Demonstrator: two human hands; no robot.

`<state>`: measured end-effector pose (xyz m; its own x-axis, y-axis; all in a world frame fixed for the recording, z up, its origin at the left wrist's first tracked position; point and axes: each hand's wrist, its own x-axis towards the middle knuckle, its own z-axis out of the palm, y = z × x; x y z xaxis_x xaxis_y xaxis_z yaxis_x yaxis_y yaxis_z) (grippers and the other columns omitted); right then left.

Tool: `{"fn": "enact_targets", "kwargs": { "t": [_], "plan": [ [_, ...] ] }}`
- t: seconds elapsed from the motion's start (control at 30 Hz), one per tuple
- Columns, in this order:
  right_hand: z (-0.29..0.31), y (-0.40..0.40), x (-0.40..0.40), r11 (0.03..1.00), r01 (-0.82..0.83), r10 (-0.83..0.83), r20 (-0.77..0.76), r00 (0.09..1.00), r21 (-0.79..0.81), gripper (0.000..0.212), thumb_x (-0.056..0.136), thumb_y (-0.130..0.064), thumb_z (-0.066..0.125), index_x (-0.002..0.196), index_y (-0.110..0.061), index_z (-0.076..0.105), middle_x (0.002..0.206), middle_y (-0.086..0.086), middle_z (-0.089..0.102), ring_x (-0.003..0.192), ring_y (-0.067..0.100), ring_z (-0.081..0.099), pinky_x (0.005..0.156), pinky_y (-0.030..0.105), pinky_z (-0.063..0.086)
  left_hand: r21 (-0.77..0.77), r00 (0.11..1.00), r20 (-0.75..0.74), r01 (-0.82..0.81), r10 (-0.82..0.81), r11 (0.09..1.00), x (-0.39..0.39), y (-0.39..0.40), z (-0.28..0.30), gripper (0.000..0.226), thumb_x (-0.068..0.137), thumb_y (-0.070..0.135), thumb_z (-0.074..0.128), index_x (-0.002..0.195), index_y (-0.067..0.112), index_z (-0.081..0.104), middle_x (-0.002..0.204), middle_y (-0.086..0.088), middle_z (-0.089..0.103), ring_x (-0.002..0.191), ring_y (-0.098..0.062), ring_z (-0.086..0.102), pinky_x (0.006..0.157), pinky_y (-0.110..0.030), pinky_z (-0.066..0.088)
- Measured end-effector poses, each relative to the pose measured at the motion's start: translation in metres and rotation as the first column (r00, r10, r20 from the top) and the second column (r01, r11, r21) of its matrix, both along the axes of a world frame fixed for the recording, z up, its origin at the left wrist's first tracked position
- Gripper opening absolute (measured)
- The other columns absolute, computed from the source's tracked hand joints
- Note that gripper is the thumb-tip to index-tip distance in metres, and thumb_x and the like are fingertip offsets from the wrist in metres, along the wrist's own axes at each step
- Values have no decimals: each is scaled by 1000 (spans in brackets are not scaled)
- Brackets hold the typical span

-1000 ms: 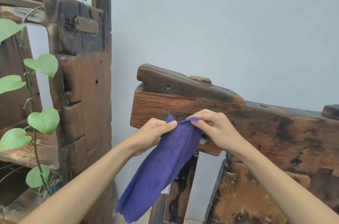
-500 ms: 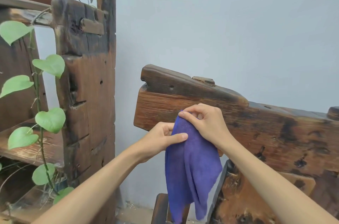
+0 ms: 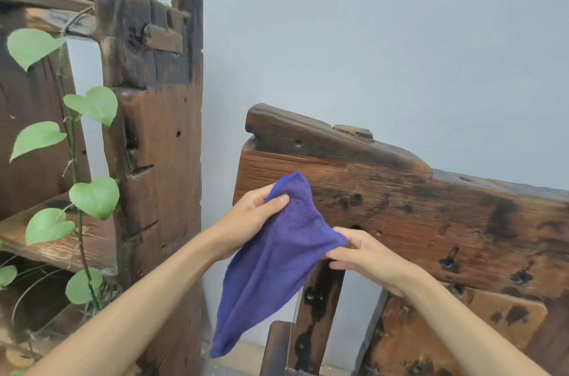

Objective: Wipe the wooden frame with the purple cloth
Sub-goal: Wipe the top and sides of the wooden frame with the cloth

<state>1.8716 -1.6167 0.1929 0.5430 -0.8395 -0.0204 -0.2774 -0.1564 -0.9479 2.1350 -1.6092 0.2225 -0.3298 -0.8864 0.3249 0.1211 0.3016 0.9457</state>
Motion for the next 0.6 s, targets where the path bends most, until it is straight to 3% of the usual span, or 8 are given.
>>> {"fn": "enact_targets", "kwargs": {
  "t": [0.1, 0.2, 0.27, 0.33, 0.4, 0.43, 0.53, 0.6],
  "plan": [
    [1, -6, 6, 968, -38, -73, 421, 904, 249, 57, 86, -41, 75, 137, -23, 61, 140, 17, 64, 128, 40, 61, 110, 58, 46, 19, 999, -21, -45, 46, 999, 11, -7, 1, 28, 107, 34, 49, 126, 37, 68, 126, 6, 73, 117, -9, 68, 90, -18, 53],
    [0, -2, 15, 891, -216, -64, 582, 810, 399, 61, 93, -59, 64, 146, -31, 54, 152, 27, 49, 138, 53, 47, 114, 68, 36, 102, 992, -105, -61, 72, 993, 20, -14, 4, 27, 106, 37, 49, 125, 35, 69, 124, 2, 75, 114, -13, 70, 84, -20, 56],
    [-15, 4, 29, 837, -286, -33, 564, 825, 467, 67, 91, -65, 63, 149, -34, 51, 153, 21, 49, 137, 46, 49, 111, 59, 40, 148, 986, -149, -54, 77, 988, 22, -18, 8, 26, 105, 37, 51, 123, 32, 70, 121, -1, 76, 110, -15, 72, 81, -22, 58],
    [-35, 12, 48, 854, -254, 45, 422, 905, 454, 85, 82, -52, 81, 151, -16, 49, 139, 16, 60, 123, 33, 59, 97, 45, 49, 190, 987, -148, -29, 58, 981, 21, -22, 9, 27, 104, 36, 54, 126, 28, 68, 119, -4, 76, 108, -18, 74, 81, -25, 59],
    [-49, 15, 65, 916, -129, 24, 269, 963, 381, 85, 70, -40, 94, 135, 4, 60, 123, 18, 68, 107, 28, 66, 91, 37, 54, 255, 984, -172, -10, 56, 967, 23, -27, 6, 27, 104, 34, 56, 125, 22, 69, 116, -7, 76, 103, -20, 75, 80, -28, 60],
    [-50, 15, 71, 931, -68, -26, 251, 968, 360, 79, 68, -40, 95, 127, 5, 67, 122, 20, 71, 106, 29, 68, 93, 37, 54, 297, 975, -211, -5, 71, 955, 27, -30, 2, 29, 104, 33, 56, 125, 18, 68, 114, -9, 76, 100, -20, 75, 79, -30, 61],
    [-37, 9, 77, 953, 52, -132, 255, 958, 297, 55, 79, -55, 82, 121, -21, 76, 131, 7, 72, 121, 25, 67, 109, 43, 48, 432, 930, -342, 29, 134, 901, 47, -34, -10, 42, 104, 35, 54, 136, 9, 61, 119, -12, 73, 103, -23, 73, 81, -34, 62],
    [-26, 5, 77, 966, 87, -149, 247, 958, 245, 49, 88, -64, 67, 129, -37, 69, 134, -4, 71, 125, 19, 65, 116, 48, 40, 479, 911, -402, 123, 93, 869, 59, -32, -21, 49, 102, 41, 55, 139, 9, 61, 136, -14, 66, 119, -26, 68, 95, -42, 58]
  ]
}}
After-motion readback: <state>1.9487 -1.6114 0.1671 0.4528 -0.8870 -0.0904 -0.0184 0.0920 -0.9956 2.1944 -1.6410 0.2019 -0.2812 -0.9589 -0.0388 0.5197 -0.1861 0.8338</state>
